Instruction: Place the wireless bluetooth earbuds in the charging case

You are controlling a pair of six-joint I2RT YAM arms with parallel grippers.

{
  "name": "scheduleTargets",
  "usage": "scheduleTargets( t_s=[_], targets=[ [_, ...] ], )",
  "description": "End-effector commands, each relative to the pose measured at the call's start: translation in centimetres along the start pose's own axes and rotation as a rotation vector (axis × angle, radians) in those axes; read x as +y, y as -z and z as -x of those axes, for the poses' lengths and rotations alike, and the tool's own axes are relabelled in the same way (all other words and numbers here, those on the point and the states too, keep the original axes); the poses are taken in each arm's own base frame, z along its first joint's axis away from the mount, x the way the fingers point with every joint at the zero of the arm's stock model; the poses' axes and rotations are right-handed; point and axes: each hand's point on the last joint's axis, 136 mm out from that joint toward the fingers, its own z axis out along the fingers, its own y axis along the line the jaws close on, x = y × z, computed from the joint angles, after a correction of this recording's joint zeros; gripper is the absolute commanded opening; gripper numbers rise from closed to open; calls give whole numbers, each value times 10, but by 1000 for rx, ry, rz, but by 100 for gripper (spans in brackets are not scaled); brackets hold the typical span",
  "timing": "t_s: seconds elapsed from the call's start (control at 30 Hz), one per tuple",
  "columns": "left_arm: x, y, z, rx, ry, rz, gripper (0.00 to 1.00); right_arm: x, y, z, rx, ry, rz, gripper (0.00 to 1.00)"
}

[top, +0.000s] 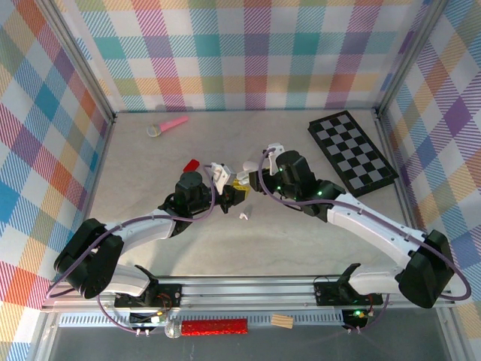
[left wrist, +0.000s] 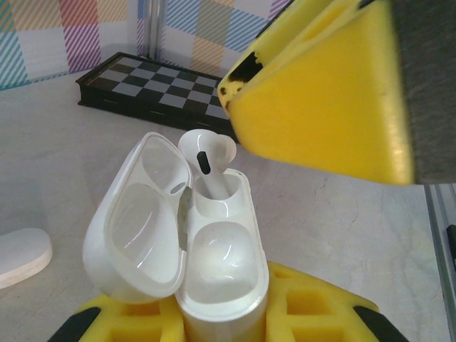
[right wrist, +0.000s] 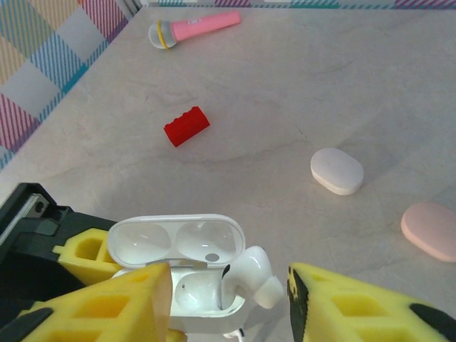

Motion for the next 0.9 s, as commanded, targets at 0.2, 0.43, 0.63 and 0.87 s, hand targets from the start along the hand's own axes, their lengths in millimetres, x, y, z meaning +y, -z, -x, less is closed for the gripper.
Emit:
scheduleTargets(
  t_s=[0.2,0.43,0.63,0.87],
  targets=[
    [-10,7,17,-96,-101,-47,0,-6,30,20,-56,-199,117,54],
    [-26,23,25,-130,-158,-174,0,9,53,16,85,-193,429,53],
    [-38,27,30,-129,-184,-230,0,15,47,13,176,-199,478,47],
    [-36,29,32,-128,-185,-209,0,25,42,10,223,-225,563,42]
  ],
)
